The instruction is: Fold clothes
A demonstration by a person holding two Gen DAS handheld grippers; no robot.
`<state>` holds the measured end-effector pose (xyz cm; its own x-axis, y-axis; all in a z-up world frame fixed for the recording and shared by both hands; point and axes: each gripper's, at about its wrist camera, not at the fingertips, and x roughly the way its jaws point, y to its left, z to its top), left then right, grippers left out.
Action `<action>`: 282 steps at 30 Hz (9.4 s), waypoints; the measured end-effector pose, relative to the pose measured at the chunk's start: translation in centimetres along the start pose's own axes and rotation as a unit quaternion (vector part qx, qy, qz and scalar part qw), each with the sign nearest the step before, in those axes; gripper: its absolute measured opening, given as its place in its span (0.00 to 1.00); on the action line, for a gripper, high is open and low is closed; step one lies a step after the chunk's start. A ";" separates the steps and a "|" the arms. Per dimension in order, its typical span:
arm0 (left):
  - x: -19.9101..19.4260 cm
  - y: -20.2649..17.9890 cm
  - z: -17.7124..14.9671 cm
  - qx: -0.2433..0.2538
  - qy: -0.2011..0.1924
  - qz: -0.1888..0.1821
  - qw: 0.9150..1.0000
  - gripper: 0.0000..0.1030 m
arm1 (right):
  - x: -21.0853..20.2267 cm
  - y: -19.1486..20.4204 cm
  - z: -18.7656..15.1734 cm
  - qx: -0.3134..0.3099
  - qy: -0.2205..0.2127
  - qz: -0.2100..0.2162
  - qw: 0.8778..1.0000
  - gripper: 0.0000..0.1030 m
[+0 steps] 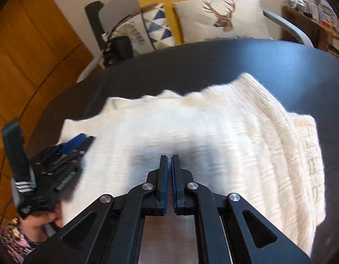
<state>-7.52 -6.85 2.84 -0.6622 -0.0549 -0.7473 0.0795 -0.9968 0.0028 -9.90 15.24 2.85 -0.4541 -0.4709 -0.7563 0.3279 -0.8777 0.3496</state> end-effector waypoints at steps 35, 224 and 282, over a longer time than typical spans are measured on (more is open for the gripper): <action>0.5 0.9 -0.6 -0.012 -0.007 -0.028 0.999 0.26 | -3.6 -10.3 0.4 0.081 -0.063 -0.088 0.991 0.00; -4.1 11.4 -2.8 -0.086 -0.002 0.044 0.995 0.38 | -8.5 -17.2 3.5 0.180 -0.040 -0.023 0.983 0.76; -1.4 22.3 -5.8 -0.252 0.149 -0.260 0.920 0.42 | -0.8 -15.5 7.1 0.149 0.097 0.219 0.959 0.76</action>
<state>-0.46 -28.70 0.07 -0.4806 0.5146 -0.7100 0.1945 -0.7270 -0.6586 -20.47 28.54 1.93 -0.1536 -0.8006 -0.5792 0.1878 -0.5991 0.7783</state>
